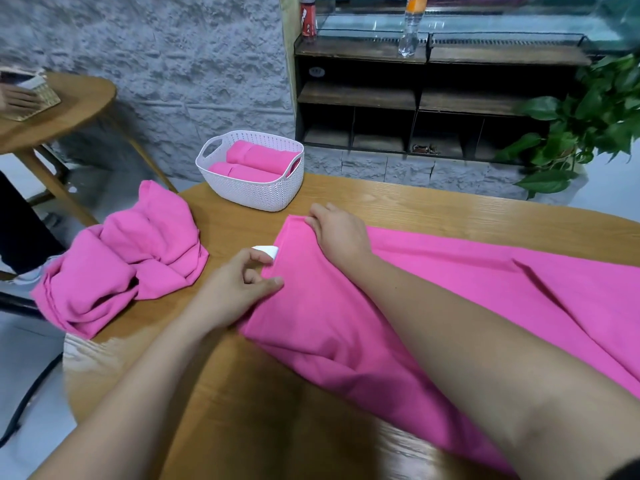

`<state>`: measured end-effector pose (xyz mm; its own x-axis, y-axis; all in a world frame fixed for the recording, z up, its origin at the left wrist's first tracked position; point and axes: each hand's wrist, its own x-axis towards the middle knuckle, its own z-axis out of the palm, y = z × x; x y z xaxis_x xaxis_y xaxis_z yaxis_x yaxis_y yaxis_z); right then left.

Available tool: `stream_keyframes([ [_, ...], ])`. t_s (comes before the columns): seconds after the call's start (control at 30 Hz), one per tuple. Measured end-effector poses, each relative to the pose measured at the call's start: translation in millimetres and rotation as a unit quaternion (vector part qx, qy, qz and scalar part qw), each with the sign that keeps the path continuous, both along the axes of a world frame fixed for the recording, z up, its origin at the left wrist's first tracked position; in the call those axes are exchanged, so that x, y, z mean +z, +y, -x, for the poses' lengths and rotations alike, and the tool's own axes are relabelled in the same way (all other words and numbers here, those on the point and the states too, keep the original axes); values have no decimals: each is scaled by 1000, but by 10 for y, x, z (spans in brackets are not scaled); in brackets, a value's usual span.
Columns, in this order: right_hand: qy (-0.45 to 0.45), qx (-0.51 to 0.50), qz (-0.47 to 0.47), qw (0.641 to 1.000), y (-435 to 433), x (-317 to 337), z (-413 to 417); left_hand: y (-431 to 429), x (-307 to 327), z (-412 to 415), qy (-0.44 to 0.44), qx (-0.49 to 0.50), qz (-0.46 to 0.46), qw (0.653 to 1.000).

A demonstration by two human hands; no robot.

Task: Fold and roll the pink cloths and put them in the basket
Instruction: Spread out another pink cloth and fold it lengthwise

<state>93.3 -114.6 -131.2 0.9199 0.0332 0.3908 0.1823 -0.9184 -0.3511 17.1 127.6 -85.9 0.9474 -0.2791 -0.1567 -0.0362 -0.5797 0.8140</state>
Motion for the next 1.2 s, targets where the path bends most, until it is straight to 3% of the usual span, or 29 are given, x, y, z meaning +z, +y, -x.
stream_keyframes([
  [0.2, 4, -1, 0, 1000, -18, -4, -9, 161, 15, 338, 61, -58, 92, 992],
  [0.4, 6, -1, 14, 1000, -23, -11, -24, 166, 137, 607, 48, -44, 163, 985],
  [0.6, 8, 4, 12, 1000, -25, 15, 5, 279, 172, 823, 49, -61, 96, 992],
  [0.83, 8, 11, 6, 1000, -11, 30, 25, 356, 319, 894, 87, -13, 210, 974],
  [0.97, 9, 10, 11, 1000, -15, 20, 26, 480, 208, 935, 60, -18, 150, 987],
  [1.1, 22, 15, 21, 999, -11, 48, 19, 530, 91, 1037, -15, 107, 163, 981],
  [1.2, 50, 33, 27, 998, -14, 72, -7, 583, -11, 1123, -82, 187, 57, 977],
])
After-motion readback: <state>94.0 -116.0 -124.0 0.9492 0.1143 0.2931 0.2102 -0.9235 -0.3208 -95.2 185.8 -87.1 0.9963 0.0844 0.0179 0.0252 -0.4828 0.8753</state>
